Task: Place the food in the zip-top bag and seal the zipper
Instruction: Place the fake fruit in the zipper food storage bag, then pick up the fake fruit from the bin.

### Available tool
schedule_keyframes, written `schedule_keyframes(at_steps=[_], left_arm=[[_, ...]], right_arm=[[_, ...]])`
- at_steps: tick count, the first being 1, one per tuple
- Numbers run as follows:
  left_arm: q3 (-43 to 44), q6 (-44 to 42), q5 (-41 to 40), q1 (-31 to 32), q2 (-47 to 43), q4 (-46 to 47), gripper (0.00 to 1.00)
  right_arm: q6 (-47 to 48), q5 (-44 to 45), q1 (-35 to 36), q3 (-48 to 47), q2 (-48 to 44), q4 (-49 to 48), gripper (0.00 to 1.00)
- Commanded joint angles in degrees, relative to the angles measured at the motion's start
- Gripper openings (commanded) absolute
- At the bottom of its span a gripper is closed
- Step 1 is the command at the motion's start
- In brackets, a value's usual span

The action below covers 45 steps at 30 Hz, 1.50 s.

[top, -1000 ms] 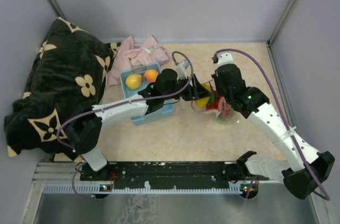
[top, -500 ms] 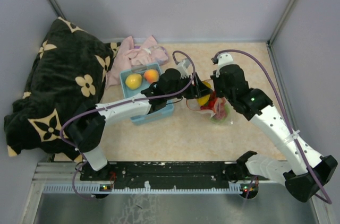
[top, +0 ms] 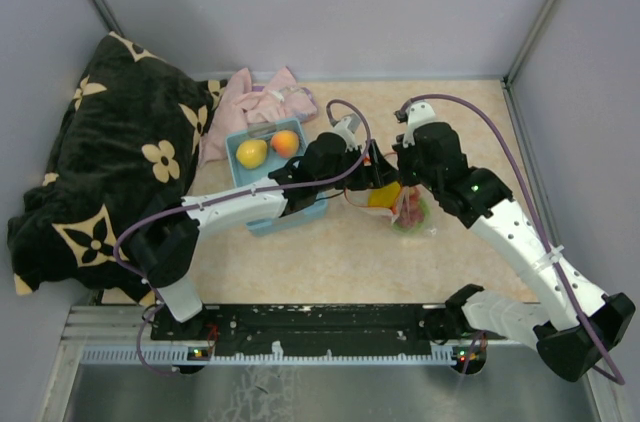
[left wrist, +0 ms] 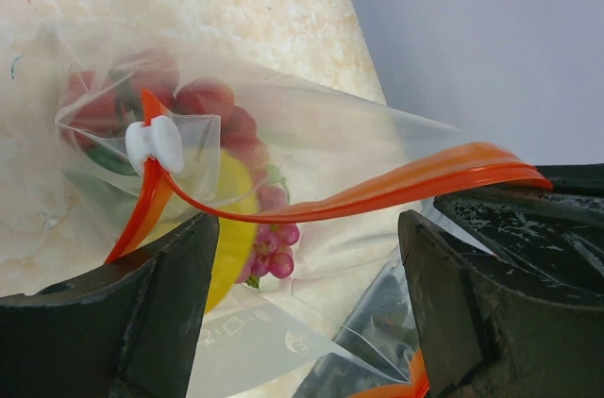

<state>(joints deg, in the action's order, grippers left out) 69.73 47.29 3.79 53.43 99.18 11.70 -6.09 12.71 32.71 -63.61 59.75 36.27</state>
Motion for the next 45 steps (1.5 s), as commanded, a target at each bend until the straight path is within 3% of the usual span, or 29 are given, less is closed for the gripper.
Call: schedule_keyframes(at_steps=[1,15,26,37,45], left_arm=[[1.78,-1.18,-0.54,0.54,-0.90,-1.62,0.83],[-0.18,-9.64,-4.78,0.54,-11.58,-11.46,0.83],[-2.15,-17.73,-14.38,-0.60,-19.70,-22.37,0.85],[1.89,-26.97,-17.02,-10.36,-18.23,-37.20,0.86],[6.99,-34.69,-19.81,-20.01,-12.26,-45.42,0.87]], right_arm=[[0.14,0.97,-0.45,-0.46,-2.01,-3.72,0.00],[1.53,6.88,-0.42,-0.25,-2.04,-3.17,0.00],[2.68,8.84,-0.43,-0.11,-2.94,-4.36,0.00],[3.84,8.80,-0.45,1.42,-3.80,-6.64,0.00],[3.99,8.65,-0.44,2.50,-4.55,-8.01,0.00]])
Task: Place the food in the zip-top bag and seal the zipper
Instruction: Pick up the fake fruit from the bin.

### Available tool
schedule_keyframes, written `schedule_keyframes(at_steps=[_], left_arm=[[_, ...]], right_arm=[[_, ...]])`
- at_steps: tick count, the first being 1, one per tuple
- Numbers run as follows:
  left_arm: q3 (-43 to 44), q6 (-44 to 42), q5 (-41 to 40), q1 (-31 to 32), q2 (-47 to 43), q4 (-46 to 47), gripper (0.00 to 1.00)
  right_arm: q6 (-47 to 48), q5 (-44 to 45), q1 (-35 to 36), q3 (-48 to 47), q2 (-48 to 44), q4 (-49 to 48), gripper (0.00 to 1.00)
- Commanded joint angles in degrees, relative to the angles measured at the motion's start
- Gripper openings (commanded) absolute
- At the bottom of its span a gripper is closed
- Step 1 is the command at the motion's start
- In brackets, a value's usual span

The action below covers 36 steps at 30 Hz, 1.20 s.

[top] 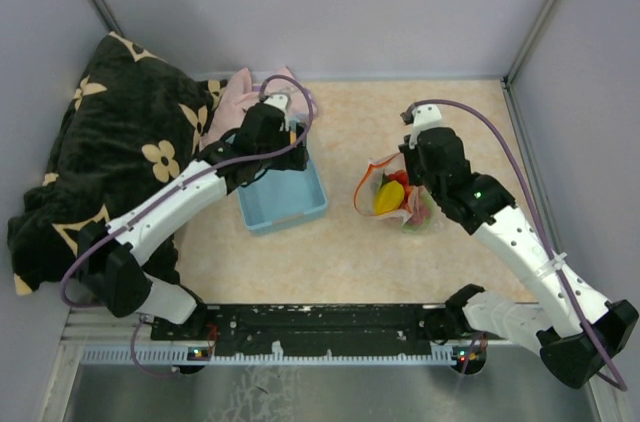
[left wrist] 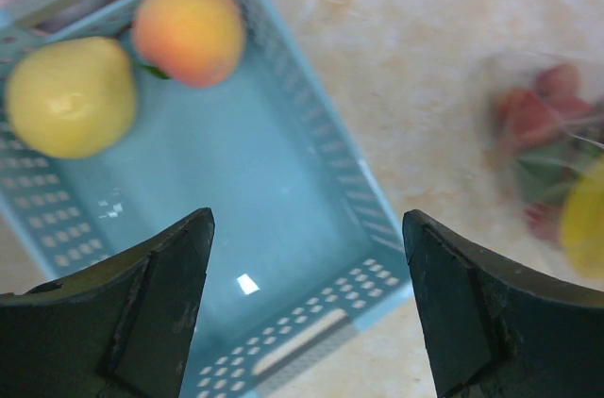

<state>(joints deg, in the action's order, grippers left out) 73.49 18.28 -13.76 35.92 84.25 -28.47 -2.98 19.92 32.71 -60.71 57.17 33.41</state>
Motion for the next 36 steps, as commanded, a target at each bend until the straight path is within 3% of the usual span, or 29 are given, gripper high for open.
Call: schedule_keyframes(at_steps=[1,11,20,36], left_arm=[[3.88,-6.31,-1.89,-3.19,3.58,-5.55,0.88],[15.25,-17.14,-3.13,-9.91,18.28,-12.20,0.88],[21.74,-21.76,-3.58,-13.58,27.18,-12.26,0.87],[23.63,-23.62,0.15,-15.36,35.65,-13.17,0.86]], right_arm=[[0.93,1.42,-0.45,-0.38,-1.97,-5.14,0.00],[1.21,1.65,-0.40,0.55,-3.23,-5.41,0.00],[1.69,2.19,-0.45,1.16,-3.35,-5.48,0.00],[2.02,1.96,-0.45,1.36,-2.07,-6.00,0.00]])
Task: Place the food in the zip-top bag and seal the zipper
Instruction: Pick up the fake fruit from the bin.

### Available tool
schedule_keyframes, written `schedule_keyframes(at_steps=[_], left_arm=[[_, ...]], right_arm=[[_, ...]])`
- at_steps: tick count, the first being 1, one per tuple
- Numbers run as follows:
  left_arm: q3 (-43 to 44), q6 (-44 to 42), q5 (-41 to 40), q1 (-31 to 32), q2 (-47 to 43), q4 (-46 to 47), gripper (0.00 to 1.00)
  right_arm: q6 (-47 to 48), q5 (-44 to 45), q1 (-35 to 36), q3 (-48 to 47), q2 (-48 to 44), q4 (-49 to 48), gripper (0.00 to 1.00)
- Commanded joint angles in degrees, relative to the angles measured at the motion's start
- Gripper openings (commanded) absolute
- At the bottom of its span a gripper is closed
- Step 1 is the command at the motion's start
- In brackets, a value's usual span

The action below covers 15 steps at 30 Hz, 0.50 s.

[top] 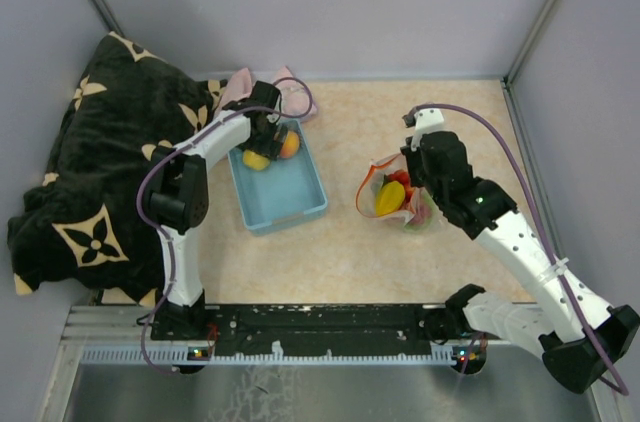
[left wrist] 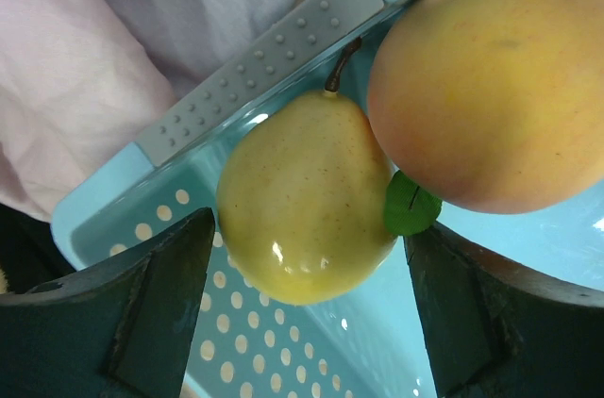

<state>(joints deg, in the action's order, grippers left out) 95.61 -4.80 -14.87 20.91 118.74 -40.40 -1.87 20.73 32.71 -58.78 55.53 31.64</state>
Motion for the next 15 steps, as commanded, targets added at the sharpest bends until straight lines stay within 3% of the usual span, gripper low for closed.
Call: schedule_keyframes(at_steps=[1,15], left_arm=[[1.54,-0.42,1.55,-0.38,1.45,-1.32,0.86],[1.74,1.27,4.08,-0.43,4.15,-1.37,0.86]], right_arm=[[0.90,1.15,-0.45,-0.54,-0.42,-4.22,0.00],[0.87,1.32,-0.43,-0.19,-0.69,-4.39,0.00]])
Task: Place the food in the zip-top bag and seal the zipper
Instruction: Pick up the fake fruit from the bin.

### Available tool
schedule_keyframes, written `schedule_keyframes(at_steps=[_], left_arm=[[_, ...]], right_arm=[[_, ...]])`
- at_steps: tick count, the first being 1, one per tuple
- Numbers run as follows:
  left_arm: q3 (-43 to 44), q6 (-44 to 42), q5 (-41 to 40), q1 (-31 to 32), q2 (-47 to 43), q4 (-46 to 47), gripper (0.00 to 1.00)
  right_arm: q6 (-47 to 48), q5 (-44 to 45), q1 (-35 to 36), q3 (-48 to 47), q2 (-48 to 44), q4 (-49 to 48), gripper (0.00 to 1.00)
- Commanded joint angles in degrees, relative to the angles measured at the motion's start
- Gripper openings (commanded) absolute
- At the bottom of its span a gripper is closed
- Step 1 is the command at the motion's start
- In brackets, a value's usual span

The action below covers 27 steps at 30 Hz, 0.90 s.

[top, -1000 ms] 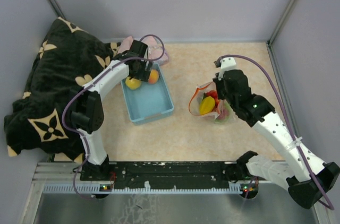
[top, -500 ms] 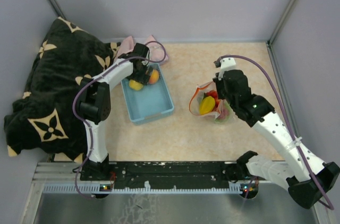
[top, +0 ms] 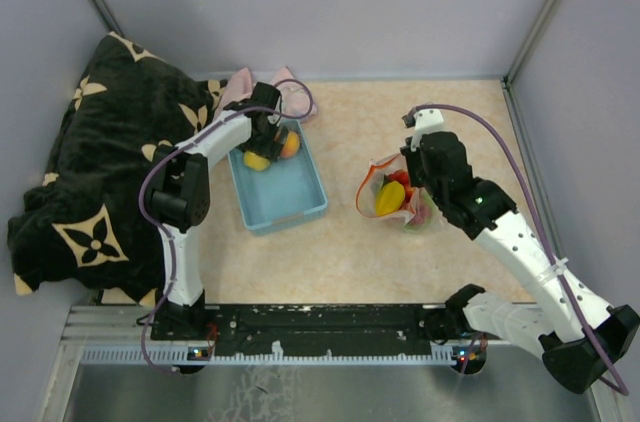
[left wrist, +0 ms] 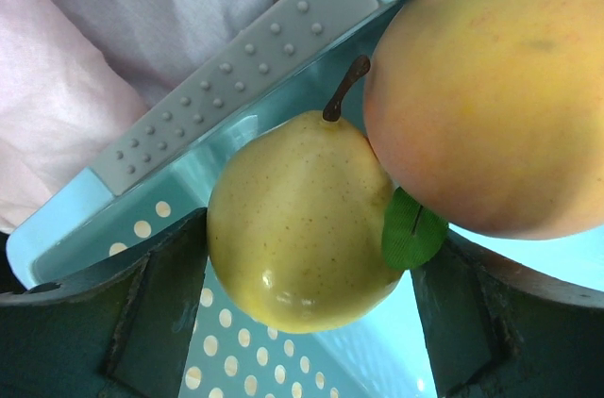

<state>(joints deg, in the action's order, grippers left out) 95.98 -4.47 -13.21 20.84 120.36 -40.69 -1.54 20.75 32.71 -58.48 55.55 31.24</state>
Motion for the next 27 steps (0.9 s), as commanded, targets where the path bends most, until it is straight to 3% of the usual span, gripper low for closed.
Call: schedule_keyframes(at_steps=[1,5,9,16,27], left_arm=[[1.35,1.03,2.76,-0.36,2.72,-1.14,0.86],[1.40,1.79,3.06,-0.37,2.56,-1.64,0.84],[1.31,2.60,4.42,-0.41,0.92,-2.71,0.73],[-0.67,5.14,7.72,-0.38,-4.70,-3.43,0.66],[-10.49,12.81,17.78,-0.36,-16.64,-0.01,0.65]], right_arm=[[0.49,1.30,-0.45,-0.50,-0.71,-4.00,0.00],[0.50,1.29,-0.45,-0.52,-0.86,-3.93,0.00],[0.53,1.26,-0.45,-0.58,-1.01,-3.99,0.00],[0.23,0.85,-0.45,-0.65,-0.77,-3.84,0.00],[-1.06,-1.33,-0.45,-1.43,-0.64,-4.01,0.00]])
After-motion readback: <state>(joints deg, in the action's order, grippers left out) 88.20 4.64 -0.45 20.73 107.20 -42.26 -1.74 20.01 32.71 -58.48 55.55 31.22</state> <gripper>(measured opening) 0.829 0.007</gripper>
